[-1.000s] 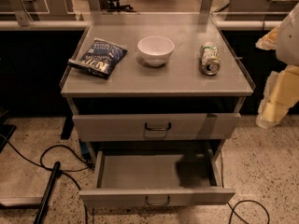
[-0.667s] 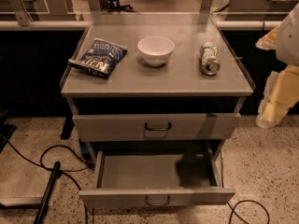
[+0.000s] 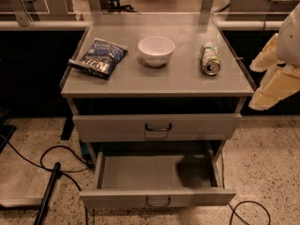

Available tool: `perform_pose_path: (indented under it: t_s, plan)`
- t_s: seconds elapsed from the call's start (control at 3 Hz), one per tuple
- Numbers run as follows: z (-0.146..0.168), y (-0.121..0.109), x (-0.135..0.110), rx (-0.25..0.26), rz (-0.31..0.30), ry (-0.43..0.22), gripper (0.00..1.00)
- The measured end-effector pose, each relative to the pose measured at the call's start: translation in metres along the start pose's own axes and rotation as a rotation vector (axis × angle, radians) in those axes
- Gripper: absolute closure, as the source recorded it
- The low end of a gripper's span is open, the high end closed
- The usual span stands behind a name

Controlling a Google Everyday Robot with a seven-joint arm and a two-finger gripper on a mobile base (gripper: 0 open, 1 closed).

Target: Close middle drawer

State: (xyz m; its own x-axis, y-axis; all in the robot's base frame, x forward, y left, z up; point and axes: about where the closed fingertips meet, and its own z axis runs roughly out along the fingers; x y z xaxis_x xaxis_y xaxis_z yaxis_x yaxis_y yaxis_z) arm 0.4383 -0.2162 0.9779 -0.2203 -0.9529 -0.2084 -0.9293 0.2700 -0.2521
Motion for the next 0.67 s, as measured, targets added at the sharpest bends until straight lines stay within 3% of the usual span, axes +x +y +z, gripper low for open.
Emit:
perform_pose_path:
  t_s: [0.67]
  plan:
    - [0.0, 0.0, 0.0, 0.0, 0.0, 0.0, 0.87]
